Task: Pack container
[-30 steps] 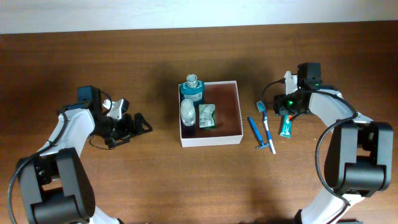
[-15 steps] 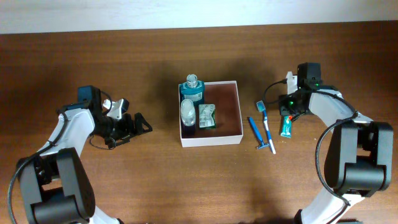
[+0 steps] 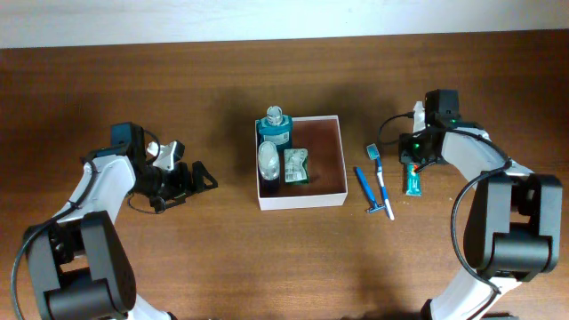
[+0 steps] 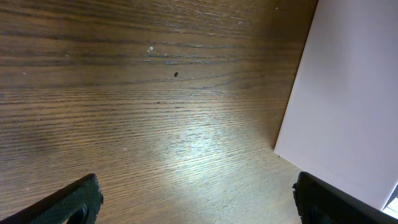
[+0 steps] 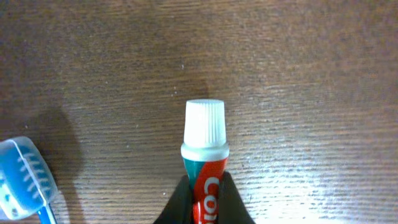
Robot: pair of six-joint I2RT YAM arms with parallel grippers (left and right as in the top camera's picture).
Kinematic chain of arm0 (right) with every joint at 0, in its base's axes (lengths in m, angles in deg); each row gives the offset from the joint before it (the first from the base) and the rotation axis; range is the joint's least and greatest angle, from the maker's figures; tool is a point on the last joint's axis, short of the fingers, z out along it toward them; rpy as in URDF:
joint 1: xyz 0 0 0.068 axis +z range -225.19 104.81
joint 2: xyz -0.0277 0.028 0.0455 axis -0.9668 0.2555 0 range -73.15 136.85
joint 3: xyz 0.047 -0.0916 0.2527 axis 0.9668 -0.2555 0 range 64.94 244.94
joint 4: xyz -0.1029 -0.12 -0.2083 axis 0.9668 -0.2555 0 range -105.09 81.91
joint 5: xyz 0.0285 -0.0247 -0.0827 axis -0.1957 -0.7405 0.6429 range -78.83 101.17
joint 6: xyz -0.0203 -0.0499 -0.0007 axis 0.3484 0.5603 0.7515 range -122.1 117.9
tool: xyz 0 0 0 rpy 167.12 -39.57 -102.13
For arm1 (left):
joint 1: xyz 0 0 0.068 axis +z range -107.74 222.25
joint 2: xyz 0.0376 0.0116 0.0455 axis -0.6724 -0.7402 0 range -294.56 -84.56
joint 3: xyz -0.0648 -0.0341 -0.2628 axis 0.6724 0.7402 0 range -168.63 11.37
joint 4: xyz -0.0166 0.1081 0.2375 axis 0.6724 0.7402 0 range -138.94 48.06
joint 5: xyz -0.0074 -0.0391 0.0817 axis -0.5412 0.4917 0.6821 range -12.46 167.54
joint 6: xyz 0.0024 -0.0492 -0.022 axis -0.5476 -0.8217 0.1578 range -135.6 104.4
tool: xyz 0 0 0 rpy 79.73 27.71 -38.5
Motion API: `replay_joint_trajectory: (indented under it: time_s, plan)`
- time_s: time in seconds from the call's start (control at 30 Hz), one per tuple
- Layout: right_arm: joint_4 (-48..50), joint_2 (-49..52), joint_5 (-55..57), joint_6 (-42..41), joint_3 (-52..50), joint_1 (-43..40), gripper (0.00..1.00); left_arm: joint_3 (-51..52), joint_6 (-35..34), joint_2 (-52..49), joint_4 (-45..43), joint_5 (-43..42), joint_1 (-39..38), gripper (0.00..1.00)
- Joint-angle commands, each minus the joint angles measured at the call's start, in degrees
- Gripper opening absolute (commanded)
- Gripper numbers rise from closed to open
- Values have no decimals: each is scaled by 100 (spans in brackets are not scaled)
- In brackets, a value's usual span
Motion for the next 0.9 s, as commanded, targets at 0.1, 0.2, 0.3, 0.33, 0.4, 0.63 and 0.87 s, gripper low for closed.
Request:
replay_joint_trajectory:
  time_s: [0.1, 0.2, 0.3, 0.33, 0.4, 0.63, 0.87]
  plan:
    - [-37, 72, 96, -55, 44, -17, 4, 35, 68, 151, 2, -20, 20, 99]
    - [-122, 72, 96, -55, 136, -17, 4, 35, 70, 151, 2, -20, 17, 99]
    - [-435, 35, 94, -243, 422, -15, 4, 35, 70, 151, 2, -20, 17, 99]
    - [-562, 13, 90, -299, 538, -11, 4, 35, 68, 151, 2, -20, 20, 99]
    - [-914, -35, 46, -315, 868, -7, 4, 35, 68, 151, 2, -20, 20, 99]
    - [-2774, -146, -85, -308, 2498, 197, 4, 35, 68, 151, 2, -20, 20, 99]
    - [-3738, -468, -323, -612, 3333, 761, 4, 35, 70, 151, 2, -20, 20, 99]
